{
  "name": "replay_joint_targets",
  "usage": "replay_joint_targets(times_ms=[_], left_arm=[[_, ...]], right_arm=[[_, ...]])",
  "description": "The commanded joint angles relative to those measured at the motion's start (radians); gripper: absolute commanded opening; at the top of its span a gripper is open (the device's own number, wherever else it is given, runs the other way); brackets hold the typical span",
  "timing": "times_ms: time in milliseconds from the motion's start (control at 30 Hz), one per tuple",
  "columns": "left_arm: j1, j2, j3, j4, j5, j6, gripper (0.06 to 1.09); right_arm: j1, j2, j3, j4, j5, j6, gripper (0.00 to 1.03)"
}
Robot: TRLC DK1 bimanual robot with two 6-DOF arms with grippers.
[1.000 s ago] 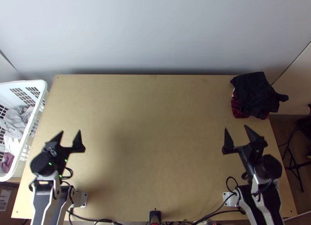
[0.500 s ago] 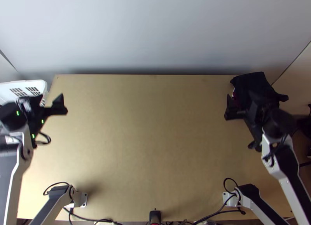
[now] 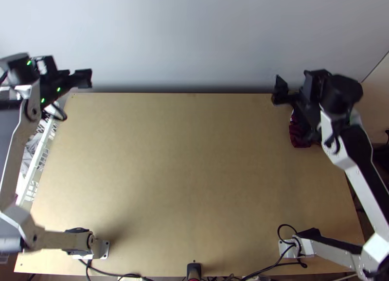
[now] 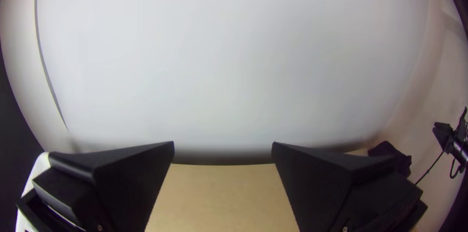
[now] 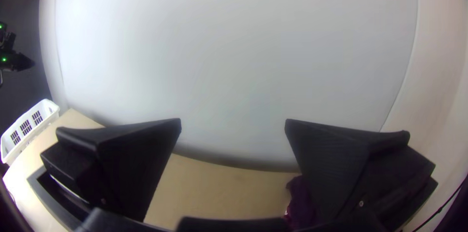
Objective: Fold the t-shirt
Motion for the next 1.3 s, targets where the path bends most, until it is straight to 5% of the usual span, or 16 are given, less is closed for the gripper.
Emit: replay_joint_targets(times_ms=[0,733,900,1267], left_arm=[[-0.049,0.27,0.298,-0.093,0.006,-0.027,1.03],[-0.018,0.27,0.375,-0.268,-0.017,0.013,1.03],[0.077,0.255,0.324,-0.313,-0.017,0.059,1.03],[0.4,0.278,0.235,-0.362,-0.028,0.226,1.03]], right_arm=[[-0.023,0.237,0.288,-0.117,0.007,0.04,0.99],[0.012,0.497,0.492,-0.201,-0.042,0.045,0.99],[0.075,0.5,0.492,-0.269,-0.114,0.094,0.99],[0.273,0.515,0.472,-0.275,-0.114,0.094,0.99]])
